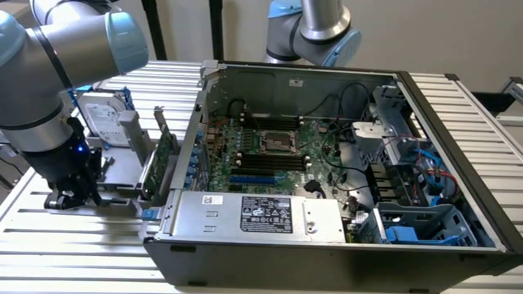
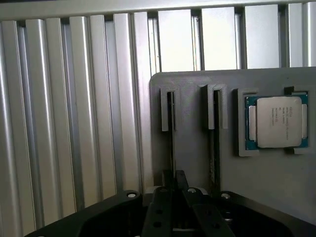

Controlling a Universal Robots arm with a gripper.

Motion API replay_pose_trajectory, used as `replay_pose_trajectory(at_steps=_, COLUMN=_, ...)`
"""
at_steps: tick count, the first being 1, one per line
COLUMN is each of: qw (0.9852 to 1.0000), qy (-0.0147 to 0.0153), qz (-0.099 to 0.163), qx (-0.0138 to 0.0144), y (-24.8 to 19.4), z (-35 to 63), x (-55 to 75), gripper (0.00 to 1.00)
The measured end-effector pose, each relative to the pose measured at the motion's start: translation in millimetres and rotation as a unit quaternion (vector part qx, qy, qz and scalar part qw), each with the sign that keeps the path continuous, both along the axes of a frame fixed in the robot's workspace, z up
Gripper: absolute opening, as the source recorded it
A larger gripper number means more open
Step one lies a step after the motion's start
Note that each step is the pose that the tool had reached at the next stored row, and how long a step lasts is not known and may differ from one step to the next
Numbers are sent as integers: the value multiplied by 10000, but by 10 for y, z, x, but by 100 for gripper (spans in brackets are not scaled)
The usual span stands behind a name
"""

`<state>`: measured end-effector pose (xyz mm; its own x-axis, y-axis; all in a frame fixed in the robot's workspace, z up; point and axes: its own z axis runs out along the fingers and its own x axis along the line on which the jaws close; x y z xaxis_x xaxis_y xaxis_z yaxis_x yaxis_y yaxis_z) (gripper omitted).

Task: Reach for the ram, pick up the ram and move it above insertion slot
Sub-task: 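Pick up the ram and move it above insertion slot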

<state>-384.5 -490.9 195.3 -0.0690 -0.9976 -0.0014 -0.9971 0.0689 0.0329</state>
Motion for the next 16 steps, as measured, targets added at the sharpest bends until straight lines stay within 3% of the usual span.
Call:
replay_pose_trajectory(at_steps=6, qw=10000, qy=-8, qz=0, qx=6, y=1, z=16, x=2, gripper=13)
replay_pose_trajectory(at_steps=16, qw=10000, qy=-1, qz=14, qx=0, y=0, z=447, x=1, gripper=13)
